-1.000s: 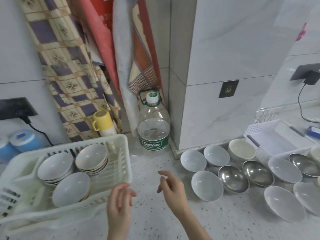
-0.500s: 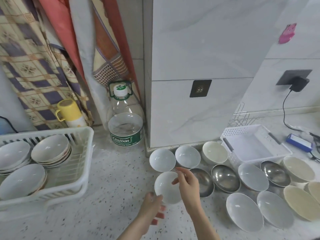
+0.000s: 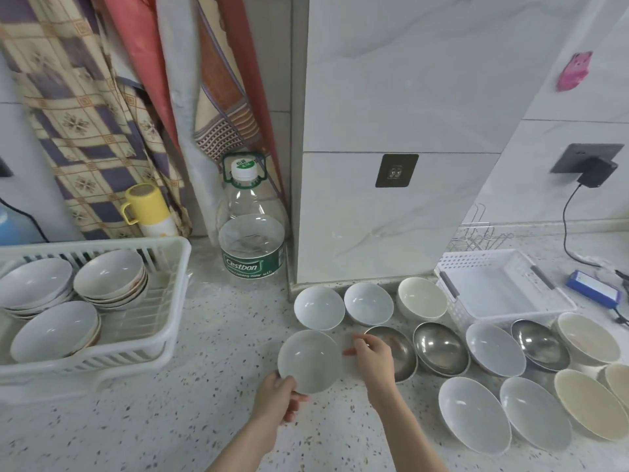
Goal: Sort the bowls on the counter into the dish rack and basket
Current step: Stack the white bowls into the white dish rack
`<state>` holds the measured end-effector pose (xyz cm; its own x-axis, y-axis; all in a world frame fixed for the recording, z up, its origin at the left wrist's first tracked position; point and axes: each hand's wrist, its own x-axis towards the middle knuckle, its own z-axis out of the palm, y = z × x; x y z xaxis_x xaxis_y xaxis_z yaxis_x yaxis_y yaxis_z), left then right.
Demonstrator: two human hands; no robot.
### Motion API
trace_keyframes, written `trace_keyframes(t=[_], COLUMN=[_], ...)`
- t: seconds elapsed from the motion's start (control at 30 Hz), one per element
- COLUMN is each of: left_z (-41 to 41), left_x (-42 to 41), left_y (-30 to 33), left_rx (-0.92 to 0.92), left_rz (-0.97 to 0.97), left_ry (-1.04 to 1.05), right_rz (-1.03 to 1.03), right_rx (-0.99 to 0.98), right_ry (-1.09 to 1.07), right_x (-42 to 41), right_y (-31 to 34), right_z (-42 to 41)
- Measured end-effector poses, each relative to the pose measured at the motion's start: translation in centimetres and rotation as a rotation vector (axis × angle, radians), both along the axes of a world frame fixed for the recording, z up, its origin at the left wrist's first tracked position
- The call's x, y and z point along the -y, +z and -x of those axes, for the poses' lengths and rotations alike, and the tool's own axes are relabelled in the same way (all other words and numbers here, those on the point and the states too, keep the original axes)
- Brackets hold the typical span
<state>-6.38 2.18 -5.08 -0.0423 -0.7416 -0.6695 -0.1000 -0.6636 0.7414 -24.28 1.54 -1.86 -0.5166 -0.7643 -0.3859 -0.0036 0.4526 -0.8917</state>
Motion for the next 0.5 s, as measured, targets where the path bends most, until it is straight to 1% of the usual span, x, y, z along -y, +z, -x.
trace_keyframes(t=[0.13, 0.23, 0.37, 0.5], left_z=[-2.4, -3.8, -5.2, -6.4], left_x=[0.1, 0.1, 0.1, 0.0], left_y=[0.9, 1.7, 2.4, 2.8], left_rx=[-0.03, -0.053, -0.069, -0.064], left_rz=[0.046, 0.058, 0.06, 0.059], left_ry=[0.09, 0.14, 0.198, 0.222], right_rz=[-0.185, -0.265, -0.28, -0.29], right_rx=[0.1, 0.143, 0.176, 0.271], right_ry=[0.056, 0.129, 0.124, 0.065], right_x=[2.6, 4.3, 6.2, 7.2], right_y=[-1.0, -1.7, -2.3, -2.7], right_z=[-1.3, -2.3, -3.3, -3.3])
